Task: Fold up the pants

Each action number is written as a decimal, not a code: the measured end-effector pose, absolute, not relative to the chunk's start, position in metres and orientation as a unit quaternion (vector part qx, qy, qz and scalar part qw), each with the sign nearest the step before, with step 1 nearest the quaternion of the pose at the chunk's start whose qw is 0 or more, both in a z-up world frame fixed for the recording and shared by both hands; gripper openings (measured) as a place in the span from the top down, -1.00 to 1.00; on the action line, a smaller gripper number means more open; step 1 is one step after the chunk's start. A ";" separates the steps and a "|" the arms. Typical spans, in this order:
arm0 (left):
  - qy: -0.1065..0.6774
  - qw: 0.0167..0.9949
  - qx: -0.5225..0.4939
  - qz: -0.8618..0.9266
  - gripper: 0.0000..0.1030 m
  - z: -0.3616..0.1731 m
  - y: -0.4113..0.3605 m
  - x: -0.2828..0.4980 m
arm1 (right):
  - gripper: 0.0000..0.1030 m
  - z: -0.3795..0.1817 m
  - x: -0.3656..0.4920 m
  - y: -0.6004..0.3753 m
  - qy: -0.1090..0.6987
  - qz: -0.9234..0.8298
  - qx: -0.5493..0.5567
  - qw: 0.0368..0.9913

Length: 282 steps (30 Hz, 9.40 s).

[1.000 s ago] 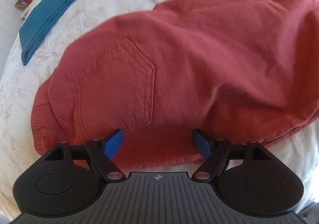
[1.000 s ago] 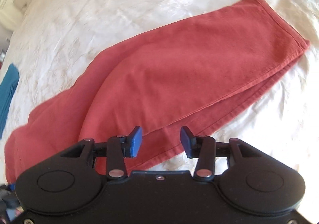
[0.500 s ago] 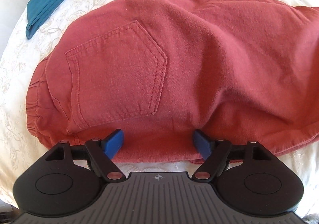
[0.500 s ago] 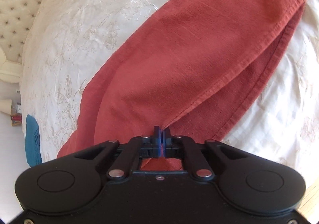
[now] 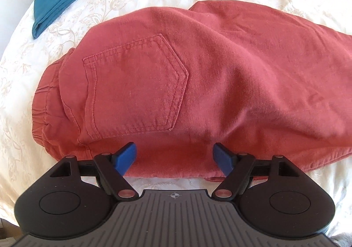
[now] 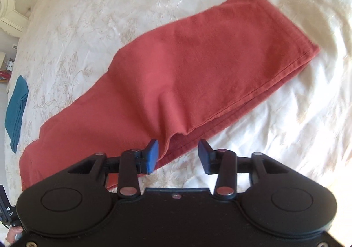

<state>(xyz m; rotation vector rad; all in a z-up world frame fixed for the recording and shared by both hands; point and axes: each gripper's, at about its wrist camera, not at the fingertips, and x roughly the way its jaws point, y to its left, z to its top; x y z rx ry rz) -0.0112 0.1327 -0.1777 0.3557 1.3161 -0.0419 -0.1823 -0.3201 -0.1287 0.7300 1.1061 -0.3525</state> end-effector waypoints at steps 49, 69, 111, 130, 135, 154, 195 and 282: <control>0.581 0.803 0.118 0.060 -0.48 -0.147 0.099 -0.040 | 0.87 -0.115 -0.145 -0.393 0.586 -0.095 -0.029 0.804; 0.561 0.816 0.135 0.046 -0.48 -0.127 0.184 -0.032 | -0.23 -0.086 -0.129 -0.379 0.549 -0.236 0.007 0.802; 0.577 0.810 0.064 0.083 0.85 -0.181 0.350 0.095 | 0.88 -0.169 0.120 -0.030 0.570 0.191 0.015 0.799; 0.528 0.849 0.029 -0.025 0.37 -0.121 0.305 0.046 | 0.62 -0.121 0.099 0.027 0.523 0.233 0.007 0.820; 0.590 0.802 0.093 0.006 0.20 -0.175 0.294 0.034 | 0.21 -0.124 0.092 0.080 0.520 0.294 -0.012 0.802; 0.567 0.823 -0.040 0.016 -0.01 -0.184 0.339 0.019 | 0.83 -0.175 0.148 0.215 0.542 0.346 -0.093 0.760; 0.521 0.852 0.024 -0.040 -0.02 -0.174 0.357 -0.001 | 0.62 -0.127 0.046 0.199 0.445 0.321 -0.099 0.830; 0.567 0.802 -0.156 -0.103 0.70 -0.180 0.425 -0.023 | -0.08 -0.126 0.093 0.159 0.524 0.317 -0.022 0.790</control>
